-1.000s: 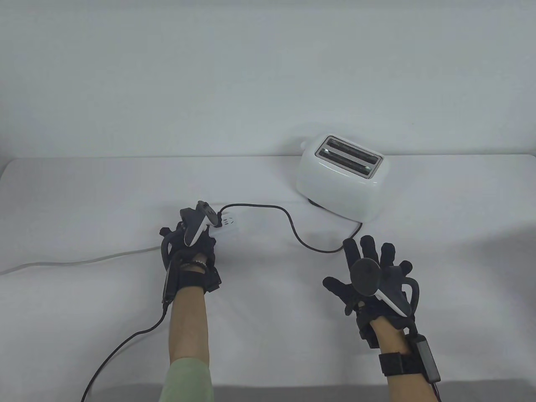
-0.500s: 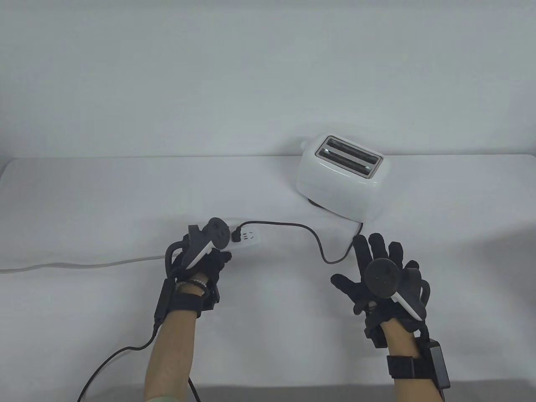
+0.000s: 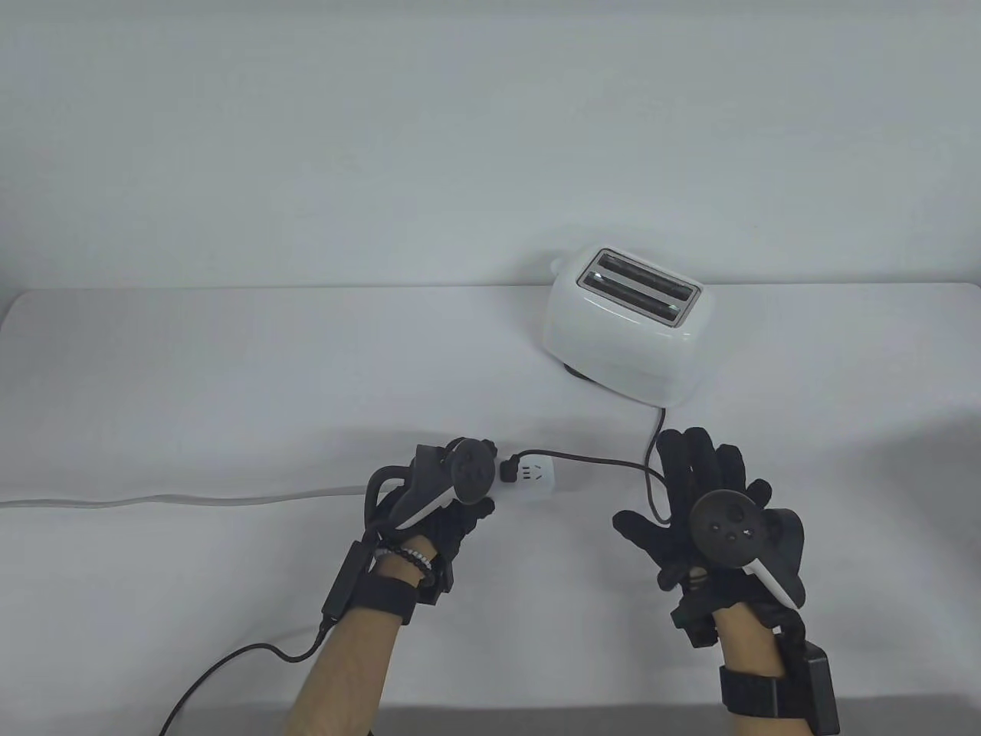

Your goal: Unplug the toaster

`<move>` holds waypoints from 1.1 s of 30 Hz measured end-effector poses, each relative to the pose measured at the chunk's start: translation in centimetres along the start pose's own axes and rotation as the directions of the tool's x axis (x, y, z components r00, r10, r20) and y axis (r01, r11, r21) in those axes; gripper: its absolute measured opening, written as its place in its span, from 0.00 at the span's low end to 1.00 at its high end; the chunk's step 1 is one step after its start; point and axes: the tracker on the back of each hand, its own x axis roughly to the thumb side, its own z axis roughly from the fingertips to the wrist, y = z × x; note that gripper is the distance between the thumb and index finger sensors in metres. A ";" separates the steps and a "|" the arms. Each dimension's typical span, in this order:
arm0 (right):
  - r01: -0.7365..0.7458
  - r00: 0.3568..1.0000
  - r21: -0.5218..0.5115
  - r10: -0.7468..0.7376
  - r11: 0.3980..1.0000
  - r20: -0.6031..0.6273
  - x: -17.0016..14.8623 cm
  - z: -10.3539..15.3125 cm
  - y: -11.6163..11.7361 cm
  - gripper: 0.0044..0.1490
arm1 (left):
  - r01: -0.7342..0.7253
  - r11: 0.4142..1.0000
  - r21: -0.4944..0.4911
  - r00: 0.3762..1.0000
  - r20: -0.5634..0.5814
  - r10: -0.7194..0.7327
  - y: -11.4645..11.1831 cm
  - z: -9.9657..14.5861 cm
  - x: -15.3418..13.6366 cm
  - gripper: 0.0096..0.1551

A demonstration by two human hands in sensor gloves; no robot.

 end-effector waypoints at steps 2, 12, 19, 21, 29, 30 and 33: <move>-0.001 1.000 -0.007 0.001 1.000 0.003 0.1 0.0 -0.1 0.70 | 0.021 1.000 0.002 1.000 0.013 -0.021 -0.5 0.3 0.2 0.50; -0.026 1.000 0.009 0.026 1.000 -0.002 0.2 0.1 0.1 0.70 | 0.019 0.999 -0.027 0.998 0.058 -0.018 -3.5 0.2 2.7 0.50; -0.069 0.998 0.030 0.069 0.997 0.006 0.6 0.0 0.6 0.69 | -0.001 0.999 -0.046 1.000 0.023 0.002 -4.7 -0.4 2.5 0.49; -0.088 0.996 0.030 0.087 0.996 0.014 1.0 0.0 0.8 0.69 | 0.007 0.999 -0.045 1.000 0.025 -0.006 -4.7 -0.4 2.6 0.49; -0.387 0.893 -0.119 0.404 0.914 0.197 6.9 -0.5 1.9 0.53 | 0.009 0.999 -0.049 1.000 0.014 -0.008 -5.0 -0.2 2.6 0.49; -0.448 0.856 -0.126 0.466 0.885 0.223 8.0 -0.9 2.4 0.50 | 0.008 0.999 -0.050 1.000 0.014 -0.008 -5.1 -0.2 2.6 0.49; -0.558 0.784 -0.117 0.568 0.822 0.250 10.0 -1.9 3.8 0.41 | -0.005 0.998 -0.055 1.000 0.008 0.006 -5.0 -0.2 2.5 0.49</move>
